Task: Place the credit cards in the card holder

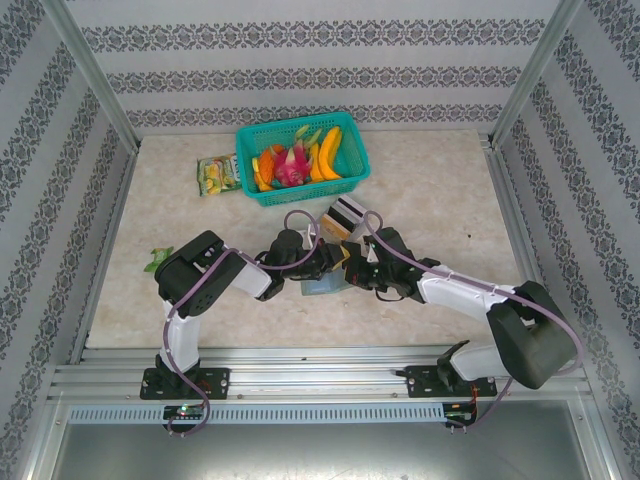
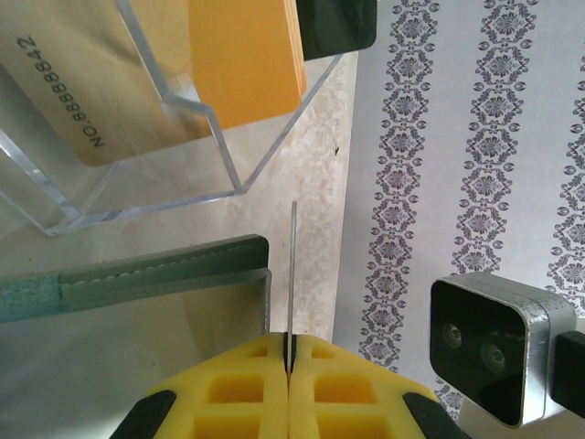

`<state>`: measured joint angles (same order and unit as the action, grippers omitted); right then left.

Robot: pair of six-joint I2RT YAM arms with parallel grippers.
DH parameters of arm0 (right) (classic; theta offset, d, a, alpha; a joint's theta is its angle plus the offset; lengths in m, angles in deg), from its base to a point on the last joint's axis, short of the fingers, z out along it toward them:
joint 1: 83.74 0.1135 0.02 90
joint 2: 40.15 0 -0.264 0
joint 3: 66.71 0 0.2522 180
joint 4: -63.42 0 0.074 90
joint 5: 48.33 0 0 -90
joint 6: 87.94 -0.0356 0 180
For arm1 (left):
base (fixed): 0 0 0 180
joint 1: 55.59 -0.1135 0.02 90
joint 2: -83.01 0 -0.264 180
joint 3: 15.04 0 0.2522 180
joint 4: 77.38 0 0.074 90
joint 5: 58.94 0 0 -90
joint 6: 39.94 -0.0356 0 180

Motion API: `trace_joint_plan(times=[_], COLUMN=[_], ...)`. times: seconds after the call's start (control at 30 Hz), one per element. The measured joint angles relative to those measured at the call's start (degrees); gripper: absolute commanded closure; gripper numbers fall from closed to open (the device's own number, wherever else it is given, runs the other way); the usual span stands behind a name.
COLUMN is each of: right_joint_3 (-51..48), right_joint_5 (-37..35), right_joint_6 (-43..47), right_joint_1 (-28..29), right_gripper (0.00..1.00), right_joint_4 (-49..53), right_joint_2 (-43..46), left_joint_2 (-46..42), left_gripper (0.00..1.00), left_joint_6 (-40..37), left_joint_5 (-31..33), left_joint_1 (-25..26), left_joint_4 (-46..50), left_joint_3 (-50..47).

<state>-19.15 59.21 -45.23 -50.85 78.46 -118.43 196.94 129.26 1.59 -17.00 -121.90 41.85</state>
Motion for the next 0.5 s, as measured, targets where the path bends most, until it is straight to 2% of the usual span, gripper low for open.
trace_joint_plan(times=[0.23,0.5], right_joint_3=[0.0,0.0], right_joint_5=[-3.2,-4.8], right_joint_6=[0.0,0.0], right_joint_1=[0.0,-0.2], right_gripper=[1.00,0.99], right_joint_4=[0.2,0.9], right_joint_2=[-0.3,-0.5], left_joint_2=[-2.1,-15.0], left_gripper=[0.92,0.92], left_joint_6=[-0.8,-4.8], left_joint_5=[0.9,6.1], left_joint_1=[-1.0,-1.6], left_joint_4=[1.4,11.9], left_joint_3=[-1.1,-5.8])
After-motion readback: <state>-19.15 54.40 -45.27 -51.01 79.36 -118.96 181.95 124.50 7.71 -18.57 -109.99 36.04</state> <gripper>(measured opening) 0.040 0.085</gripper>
